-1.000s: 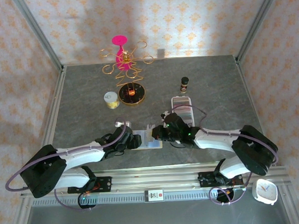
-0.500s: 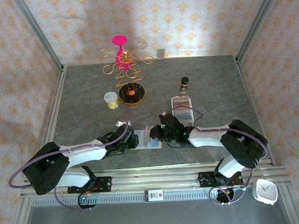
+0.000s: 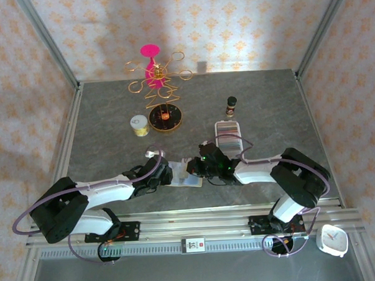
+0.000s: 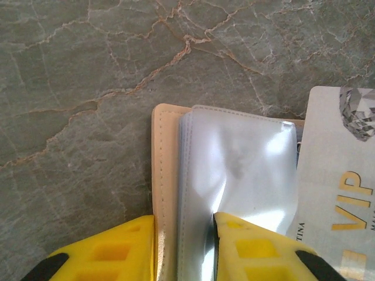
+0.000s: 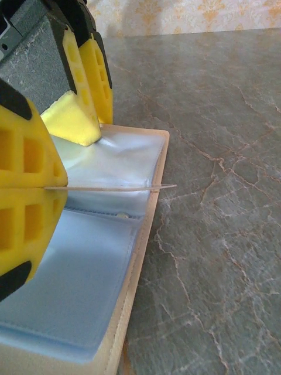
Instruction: Put the credit cards into the card holder
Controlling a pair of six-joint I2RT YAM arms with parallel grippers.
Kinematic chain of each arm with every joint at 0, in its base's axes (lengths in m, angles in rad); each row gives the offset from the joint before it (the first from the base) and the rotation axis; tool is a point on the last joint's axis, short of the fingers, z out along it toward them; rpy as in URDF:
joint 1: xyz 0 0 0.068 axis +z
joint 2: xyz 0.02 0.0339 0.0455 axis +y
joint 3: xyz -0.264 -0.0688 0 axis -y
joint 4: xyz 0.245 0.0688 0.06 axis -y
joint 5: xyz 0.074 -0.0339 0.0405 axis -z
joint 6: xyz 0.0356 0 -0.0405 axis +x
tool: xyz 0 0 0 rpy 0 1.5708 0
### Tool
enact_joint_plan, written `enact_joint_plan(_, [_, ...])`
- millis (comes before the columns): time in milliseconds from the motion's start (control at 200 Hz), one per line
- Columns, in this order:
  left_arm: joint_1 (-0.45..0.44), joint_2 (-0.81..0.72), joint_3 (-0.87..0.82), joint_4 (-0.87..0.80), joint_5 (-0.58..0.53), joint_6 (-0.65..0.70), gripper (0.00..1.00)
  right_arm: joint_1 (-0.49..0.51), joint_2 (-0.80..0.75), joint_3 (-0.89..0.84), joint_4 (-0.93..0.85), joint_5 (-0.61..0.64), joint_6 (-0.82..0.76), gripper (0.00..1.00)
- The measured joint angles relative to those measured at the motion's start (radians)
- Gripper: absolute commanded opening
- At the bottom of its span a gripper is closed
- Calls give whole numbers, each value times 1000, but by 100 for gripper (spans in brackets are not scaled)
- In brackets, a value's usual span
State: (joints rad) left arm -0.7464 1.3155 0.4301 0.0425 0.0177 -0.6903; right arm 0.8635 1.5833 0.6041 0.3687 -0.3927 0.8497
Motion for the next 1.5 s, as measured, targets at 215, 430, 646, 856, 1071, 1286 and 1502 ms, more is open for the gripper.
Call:
enact_joint_plan(215, [0, 0, -6, 13, 0, 0, 26, 7, 0, -1, 30, -2, 33, 0])
enact_joint_plan(430, [0, 0, -8, 18, 0, -2, 26, 11, 0, -53, 129, -5, 100, 0])
enact_joint_plan(646, [0, 0, -10, 21, 0, -12, 25, 11, 0, -75, 148, 12, 133, 0])
enact_joint_plan(856, [0, -3, -14, 29, -1, -16, 25, 14, -5, -95, 157, 31, 160, 0])
enact_joint_plan(1071, [0, -3, -16, 33, 0, -18, 25, 24, -55, -126, 165, 79, 173, 0])
enact_joint_plan(1286, [0, -4, -20, 41, 1, -19, 25, 24, -76, -136, 209, 123, 180, 0])
enact_joint_plan(1502, [0, -4, -20, 41, 1, -19, 25, 24, -42, -132, 242, 135, 179, 0])
